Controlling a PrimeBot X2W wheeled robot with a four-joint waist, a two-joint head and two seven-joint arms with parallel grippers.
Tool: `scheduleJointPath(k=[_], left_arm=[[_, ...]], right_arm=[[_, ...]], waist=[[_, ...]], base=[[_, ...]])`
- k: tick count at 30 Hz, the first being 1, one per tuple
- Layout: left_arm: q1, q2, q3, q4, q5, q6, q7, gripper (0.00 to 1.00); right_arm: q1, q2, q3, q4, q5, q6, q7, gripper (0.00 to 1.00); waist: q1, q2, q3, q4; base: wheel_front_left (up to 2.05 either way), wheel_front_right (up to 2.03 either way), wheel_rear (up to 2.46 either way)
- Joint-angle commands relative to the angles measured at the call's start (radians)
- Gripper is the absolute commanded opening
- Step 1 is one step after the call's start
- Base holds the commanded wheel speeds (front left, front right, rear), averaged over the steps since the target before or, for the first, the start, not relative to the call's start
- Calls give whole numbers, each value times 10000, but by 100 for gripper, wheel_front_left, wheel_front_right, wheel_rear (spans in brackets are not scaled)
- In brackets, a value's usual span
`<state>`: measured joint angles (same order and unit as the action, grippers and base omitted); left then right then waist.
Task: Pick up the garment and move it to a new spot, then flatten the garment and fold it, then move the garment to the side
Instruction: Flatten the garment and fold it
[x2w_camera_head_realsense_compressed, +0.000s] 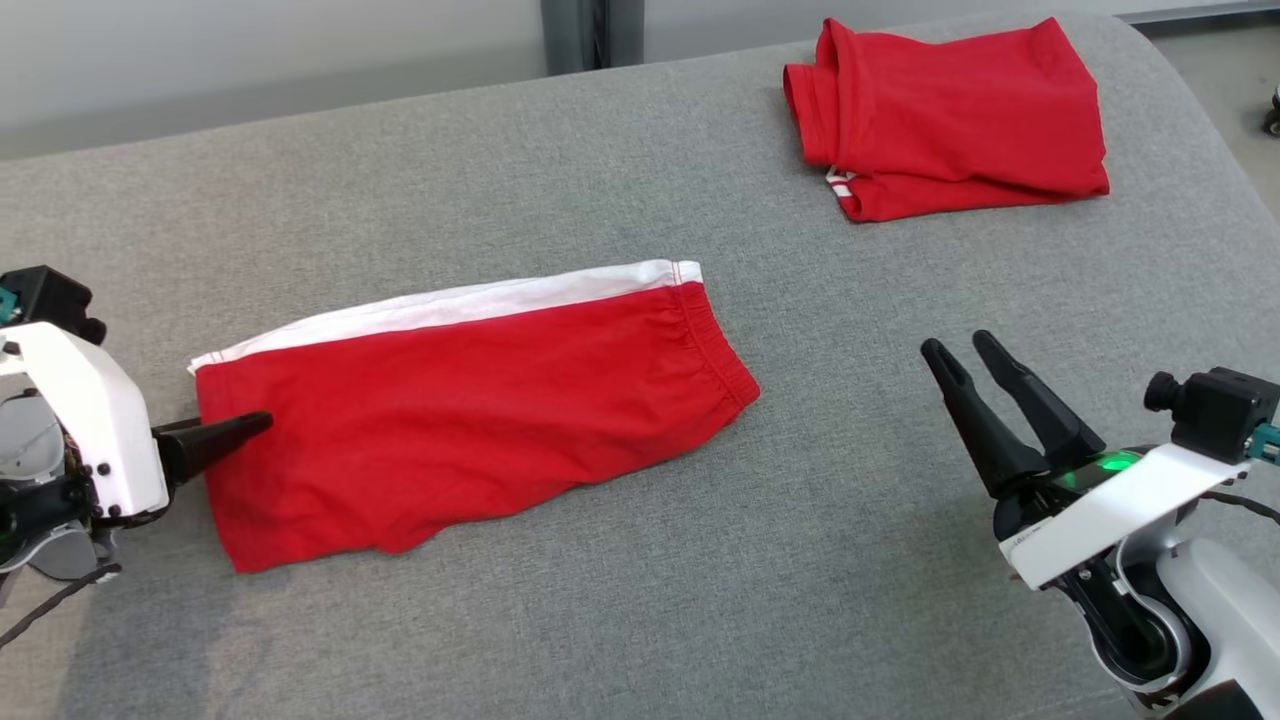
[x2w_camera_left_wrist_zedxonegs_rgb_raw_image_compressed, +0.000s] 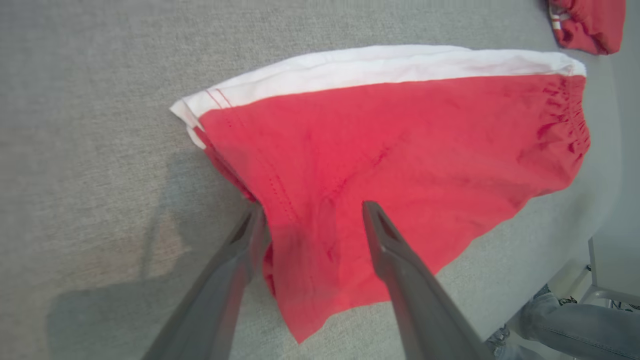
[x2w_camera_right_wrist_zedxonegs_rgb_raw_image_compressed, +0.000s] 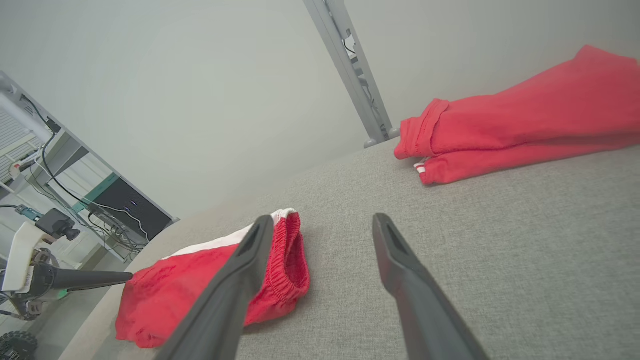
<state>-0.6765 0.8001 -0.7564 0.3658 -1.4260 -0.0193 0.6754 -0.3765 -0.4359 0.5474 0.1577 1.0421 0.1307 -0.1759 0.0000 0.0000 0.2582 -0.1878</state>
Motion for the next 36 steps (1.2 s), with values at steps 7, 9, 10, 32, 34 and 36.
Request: scheduleJointPath(k=[7, 9, 10, 32, 34, 36], left_arm=[[-252, 319, 338, -527, 822, -8, -1254, 100], [-302, 287, 523, -758, 1157, 118, -1997, 100], [-233, 280, 569, -894, 1347, 161, -2368, 100], [3364, -1260, 1838, -3350, 4399, 3137, -9358, 100], [3629, -1445, 1890, -3442, 4998, 3459, -9406, 100], [3918, -1842, 2325, -3616, 5570, 3650, -9405, 100]], right_arm=[[414, -43, -447, 25, -284, 4, 101, 100], [468, 8, -559, 15, -375, 4, 95, 100], [511, 41, -654, 35, -441, 4, 69, 100], [1614, 971, -2755, 49, -2684, 4, -221, 100], [1660, 1075, -2876, -72, -2931, 4, -301, 100], [1761, 1183, -3057, -141, -3246, 4, -386, 100]], waist=[[0, 0, -500, 491], [0, 0, -601, 648], [0, 0, -642, 724], [0, 0, -1428, 2011], [0, 0, -1443, 2025], [0, 0, -1455, 2009]], base=[[0, 0, 0], [0, 0, 0], [0, 0, 0], [0, 0, 0], [0, 0, 0], [0, 0, 0]])
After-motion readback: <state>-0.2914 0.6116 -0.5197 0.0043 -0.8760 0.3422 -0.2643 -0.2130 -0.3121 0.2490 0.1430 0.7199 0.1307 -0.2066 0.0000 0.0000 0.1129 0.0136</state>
